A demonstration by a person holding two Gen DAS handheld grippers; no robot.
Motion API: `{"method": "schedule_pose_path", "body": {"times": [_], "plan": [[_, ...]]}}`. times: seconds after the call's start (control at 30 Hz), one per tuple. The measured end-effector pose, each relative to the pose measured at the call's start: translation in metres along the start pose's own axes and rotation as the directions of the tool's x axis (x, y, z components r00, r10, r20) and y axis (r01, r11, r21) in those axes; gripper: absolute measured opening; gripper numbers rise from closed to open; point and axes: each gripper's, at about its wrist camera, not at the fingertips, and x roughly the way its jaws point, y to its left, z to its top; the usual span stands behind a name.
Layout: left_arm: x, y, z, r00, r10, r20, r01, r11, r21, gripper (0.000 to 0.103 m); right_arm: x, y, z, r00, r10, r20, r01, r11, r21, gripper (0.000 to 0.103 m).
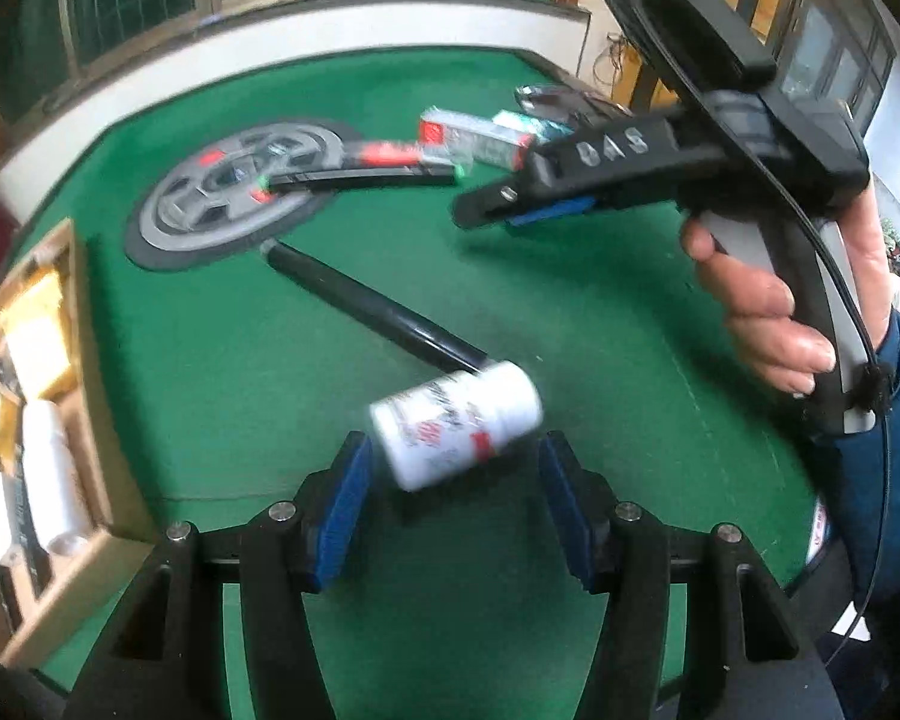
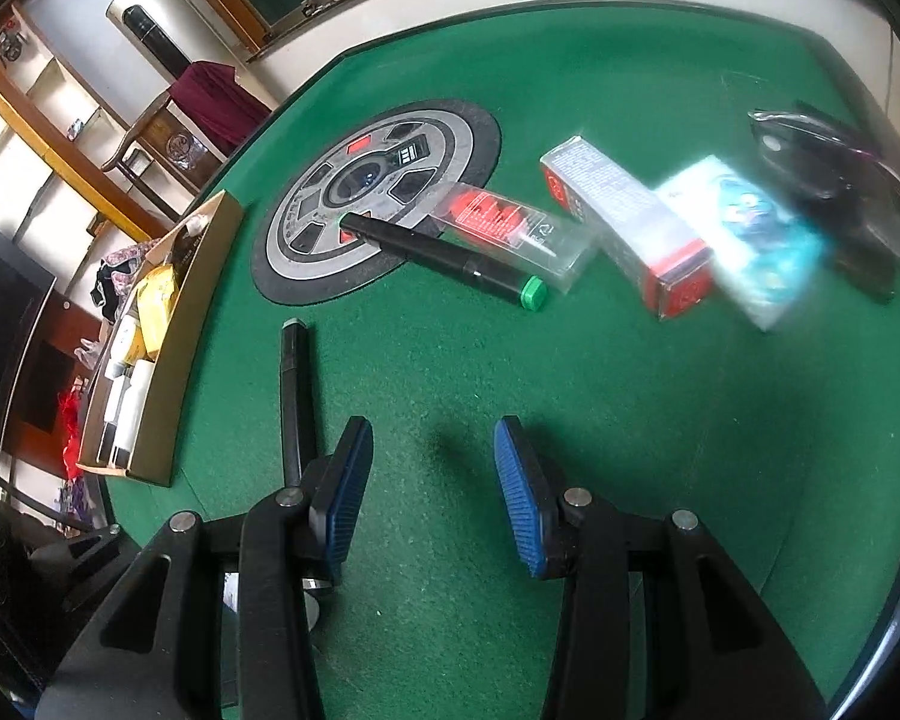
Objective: Organize objects
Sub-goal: 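Grasp the white red-label pill bottle with the left tool, then grasp the black marker with the right tool while the left tool holds the bottle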
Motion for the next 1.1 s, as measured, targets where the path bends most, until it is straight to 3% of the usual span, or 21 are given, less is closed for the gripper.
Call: {"method": "schedule_pose_path", "body": {"times": [0.13, 0.27, 0.4, 0.5, 0.63, 0.7, 0.83, 1.1], "plan": [[0.000, 0.010, 0.005, 0.999, 0.038, 0.031, -0.038, 0.999, 0.017, 0.052, 0.000, 0.002, 0.000, 1.000, 0.017, -0.001, -0.017, 1.000, 0.001, 0.040], [0.008, -0.001, 0.009, 0.998, 0.007, 0.058, -0.013, 0.994, 0.106, 0.052, 0.004, 0.008, -0.001, 1.000, 0.025, -0.009, -0.025, 1.000, -0.005, 0.040], [0.024, -0.016, 0.017, 0.994, 0.076, 0.081, -0.092, 0.973, 0.212, 0.052, 0.005, 0.011, -0.003, 1.000, 0.024, -0.009, -0.024, 1.000, -0.008, 0.040], [0.036, -0.017, 0.020, 0.993, 0.095, 0.064, -0.108, 0.963, 0.248, 0.052, 0.005, 0.010, -0.003, 1.000, 0.023, -0.006, -0.023, 1.000, 0.002, 0.040], [0.038, -0.015, 0.016, 0.992, 0.119, 0.037, -0.124, 0.969, 0.212, 0.051, 0.004, 0.007, -0.003, 1.000, 0.022, -0.002, -0.022, 1.000, 0.012, 0.040], [0.035, -0.014, 0.012, 0.990, 0.137, 0.037, -0.141, 0.975, 0.172, 0.030, 0.005, 0.007, -0.002, 1.000, 0.022, -0.005, -0.022, 1.000, 0.007, 0.040], [0.025, -0.004, 0.000, 0.980, 0.193, 0.041, -0.196, 0.976, 0.090, 0.030, 0.007, 0.015, -0.004, 1.000, 0.007, -0.012, -0.008, 1.000, -0.029, 0.040], [0.001, 0.026, -0.030, 0.983, 0.182, 0.028, -0.181, 0.982, -0.048, 0.030, 0.024, 0.052, -0.008, 0.999, -0.026, -0.033, 0.020, 0.988, -0.152, 0.040]]}}
